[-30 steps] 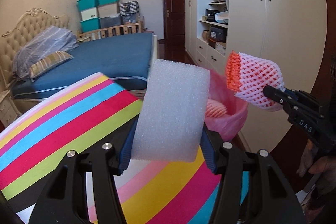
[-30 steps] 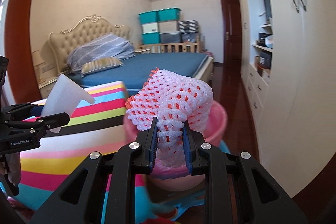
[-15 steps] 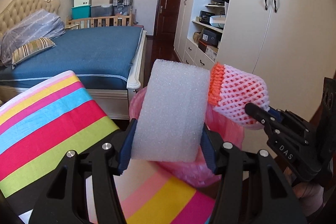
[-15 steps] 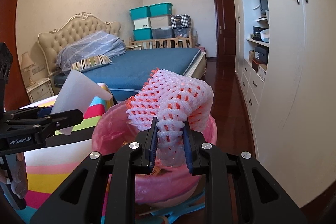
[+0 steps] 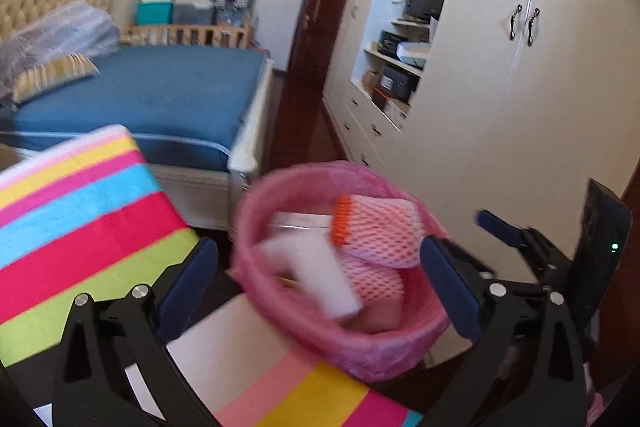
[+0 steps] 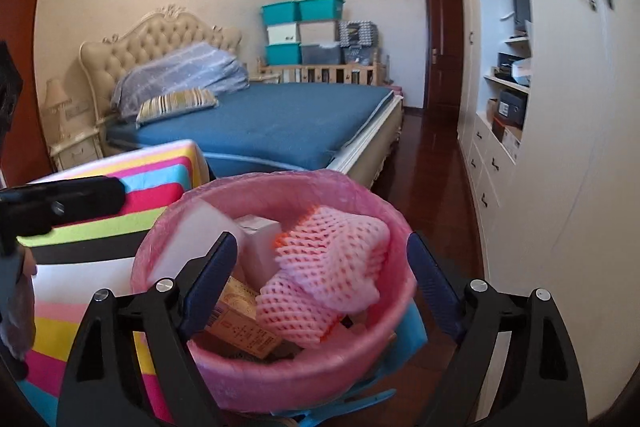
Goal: Collect trash
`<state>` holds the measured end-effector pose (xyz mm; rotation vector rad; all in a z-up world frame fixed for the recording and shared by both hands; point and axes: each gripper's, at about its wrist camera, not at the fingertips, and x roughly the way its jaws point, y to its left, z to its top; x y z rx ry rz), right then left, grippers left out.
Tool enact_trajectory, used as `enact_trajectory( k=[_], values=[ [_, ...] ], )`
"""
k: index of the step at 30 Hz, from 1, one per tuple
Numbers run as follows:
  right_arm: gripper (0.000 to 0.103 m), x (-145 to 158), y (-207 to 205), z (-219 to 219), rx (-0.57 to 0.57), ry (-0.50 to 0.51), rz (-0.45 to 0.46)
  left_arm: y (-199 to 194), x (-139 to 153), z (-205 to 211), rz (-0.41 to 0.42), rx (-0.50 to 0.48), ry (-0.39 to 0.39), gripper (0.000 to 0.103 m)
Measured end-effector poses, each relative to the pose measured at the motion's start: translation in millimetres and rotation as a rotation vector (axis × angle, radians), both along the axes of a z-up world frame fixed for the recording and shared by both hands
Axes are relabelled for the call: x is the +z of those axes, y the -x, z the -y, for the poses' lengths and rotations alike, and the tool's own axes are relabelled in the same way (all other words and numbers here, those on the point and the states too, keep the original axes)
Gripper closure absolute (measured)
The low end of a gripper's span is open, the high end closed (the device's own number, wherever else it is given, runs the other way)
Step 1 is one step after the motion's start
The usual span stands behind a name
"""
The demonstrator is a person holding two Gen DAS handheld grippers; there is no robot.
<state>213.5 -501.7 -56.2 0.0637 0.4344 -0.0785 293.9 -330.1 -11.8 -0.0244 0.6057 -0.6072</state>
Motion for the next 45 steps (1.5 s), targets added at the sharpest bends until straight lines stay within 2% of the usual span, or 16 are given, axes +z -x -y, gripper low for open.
enact_trajectory(
  k=[6, 10, 14, 18, 23, 25, 28, 45],
  values=[
    [0.019, 18, 52, -13, -0.039, 0.02, 0.05, 41, 18, -34, 0.131, 0.069, -0.039, 0.005],
    [0.019, 36, 90, -33, -0.048, 0.045, 0.079, 83, 30, -53, 0.238, 0.103, -0.07, 0.005],
    [0.019, 46, 126, -45, -0.071, 0.037, 0.121, 116, 32, -62, 0.276, 0.112, -0.099, 0.005],
    [0.019, 48, 142, -52, -0.077, 0.008, 0.095, 137, 29, -65, 0.273, 0.083, -0.099, 0.005],
    [0.019, 51, 147, -64, -0.042, 0.051, 0.057, 154, 13, -61, 0.235, 0.071, -0.14, 0.005],
    [0.019, 51, 145, -65, -0.033, 0.057, 0.046, 157, 9, -61, 0.216, 0.059, -0.133, 0.005],
    [0.019, 46, 143, -67, -0.015, 0.048, 0.023, 155, 7, -62, 0.19, 0.061, -0.109, 0.005],
    [0.019, 38, 139, -74, 0.012, 0.046, -0.003, 150, 3, -58, 0.176, 0.074, -0.128, 0.005]
  ],
)
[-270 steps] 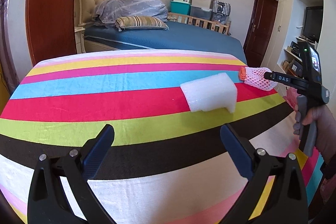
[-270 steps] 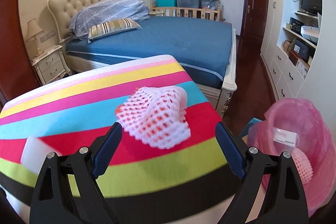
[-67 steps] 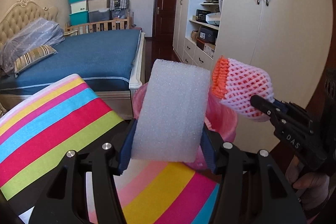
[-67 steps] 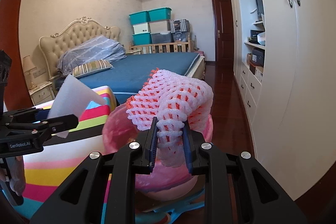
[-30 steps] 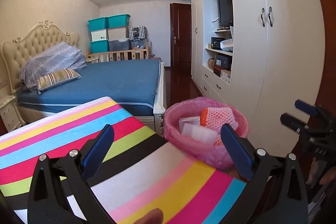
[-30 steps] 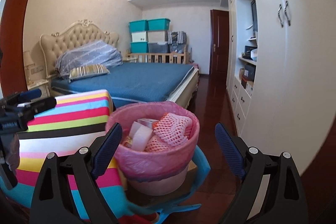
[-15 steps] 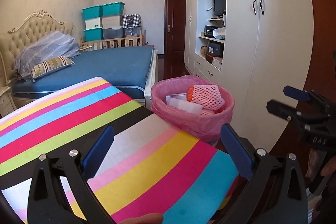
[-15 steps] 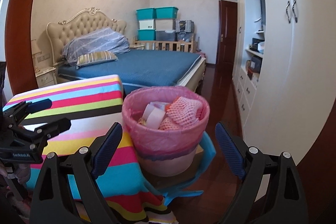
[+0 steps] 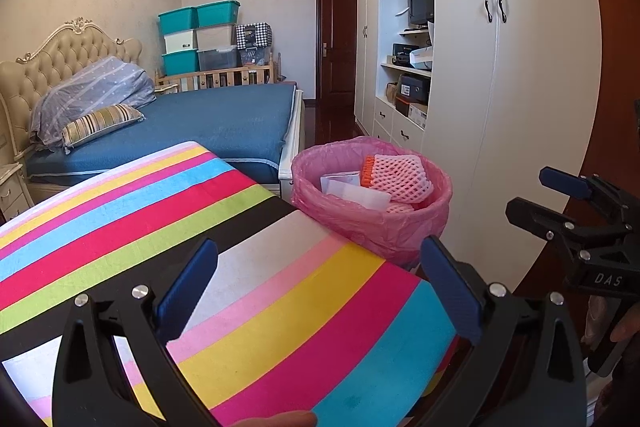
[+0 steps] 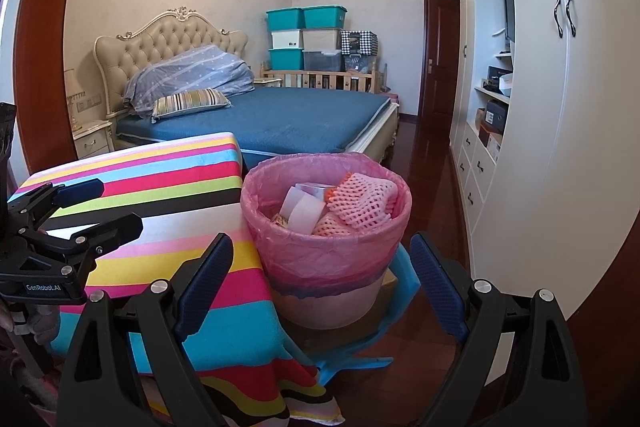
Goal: Collect trash
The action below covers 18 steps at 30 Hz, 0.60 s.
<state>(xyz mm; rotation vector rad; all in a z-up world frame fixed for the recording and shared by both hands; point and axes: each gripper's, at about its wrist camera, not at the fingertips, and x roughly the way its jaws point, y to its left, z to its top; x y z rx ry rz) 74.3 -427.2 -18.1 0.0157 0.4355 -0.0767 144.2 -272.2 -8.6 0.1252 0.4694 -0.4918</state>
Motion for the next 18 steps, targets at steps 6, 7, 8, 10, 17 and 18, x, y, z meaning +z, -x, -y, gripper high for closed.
enact_trajectory(
  k=[6, 7, 8, 10, 17, 18],
  values=[
    [0.019, -1.3, -2.0, -0.5, 0.004, -0.001, -0.001, 0.2, -0.3, -1.4, 0.001, -0.002, 0.001, 0.005],
    [0.019, -1.3, -2.0, -0.6, 0.004, 0.0, -0.001, 0.0, -0.1, -2.1, 0.001, -0.003, 0.005, 0.005],
    [0.019, -1.2, -2.0, -0.5, 0.003, -0.001, 0.0, 0.4, -0.2, -2.2, 0.003, -0.003, 0.008, 0.005],
    [0.019, -1.6, -2.0, -0.2, 0.002, -0.004, 0.001, 1.2, 0.6, -4.5, 0.011, 0.001, 0.023, 0.005],
    [0.019, -0.6, -2.5, -3.1, 0.006, -0.005, 0.002, 2.6, 3.5, -9.1, 0.025, 0.01, 0.06, 0.005],
    [0.019, -0.4, -2.7, -4.1, 0.007, -0.003, 0.003, 2.4, 3.4, -9.4, 0.024, 0.011, 0.059, 0.005]
  ],
)
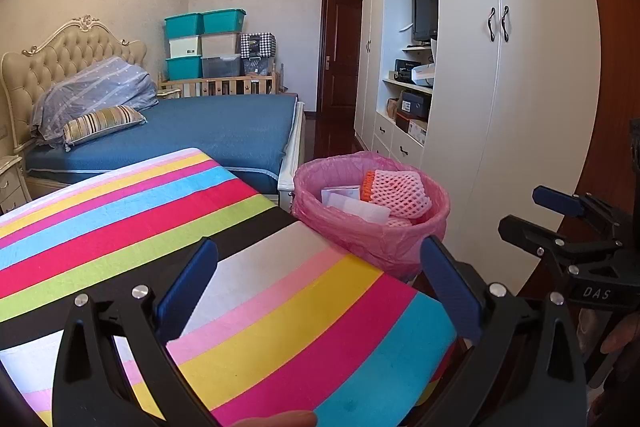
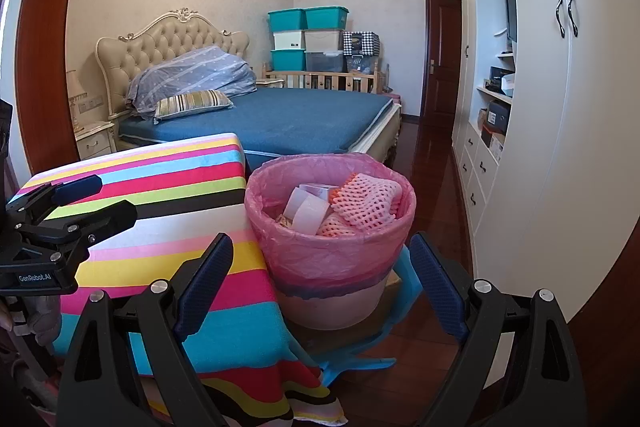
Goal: Collect trash
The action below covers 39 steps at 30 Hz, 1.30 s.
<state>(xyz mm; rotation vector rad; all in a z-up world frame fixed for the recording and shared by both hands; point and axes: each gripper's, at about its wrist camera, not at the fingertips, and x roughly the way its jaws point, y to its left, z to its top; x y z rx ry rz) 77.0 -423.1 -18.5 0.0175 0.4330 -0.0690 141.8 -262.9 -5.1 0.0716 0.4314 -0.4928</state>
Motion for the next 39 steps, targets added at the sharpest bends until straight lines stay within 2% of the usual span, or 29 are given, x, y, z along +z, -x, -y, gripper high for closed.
enact_trajectory(
  k=[39],
  values=[
    [0.019, -1.3, -1.7, -4.5, 0.006, 0.001, 0.001, -2.4, -2.8, 1.0, -0.006, 0.003, -0.004, 0.005]
  ],
)
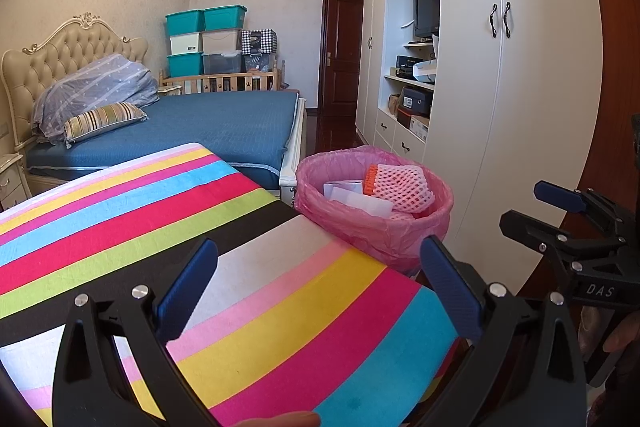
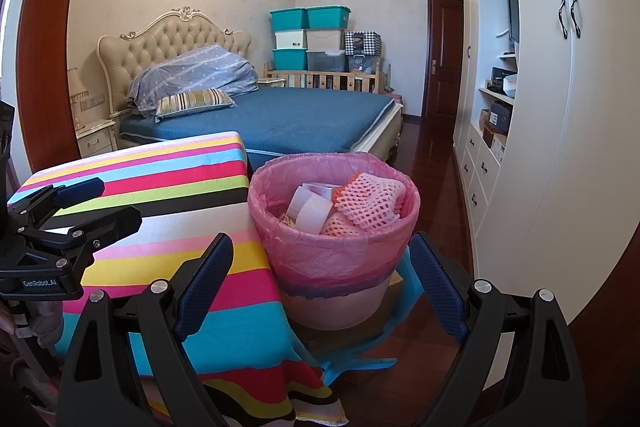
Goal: Collect trash
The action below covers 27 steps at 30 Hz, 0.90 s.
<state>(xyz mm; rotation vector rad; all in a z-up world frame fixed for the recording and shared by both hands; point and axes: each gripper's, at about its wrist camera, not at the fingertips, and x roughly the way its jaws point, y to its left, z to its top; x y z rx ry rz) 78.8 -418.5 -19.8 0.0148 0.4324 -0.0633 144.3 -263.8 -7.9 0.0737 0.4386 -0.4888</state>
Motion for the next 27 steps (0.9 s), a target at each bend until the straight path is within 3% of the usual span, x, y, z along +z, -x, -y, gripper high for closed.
enact_trajectory(
  k=[27],
  values=[
    [0.019, -0.9, -0.3, -0.8, 0.0, -0.001, -0.002, 3.8, -7.7, -2.5, -0.007, -0.01, -0.001, 0.005]
  ],
)
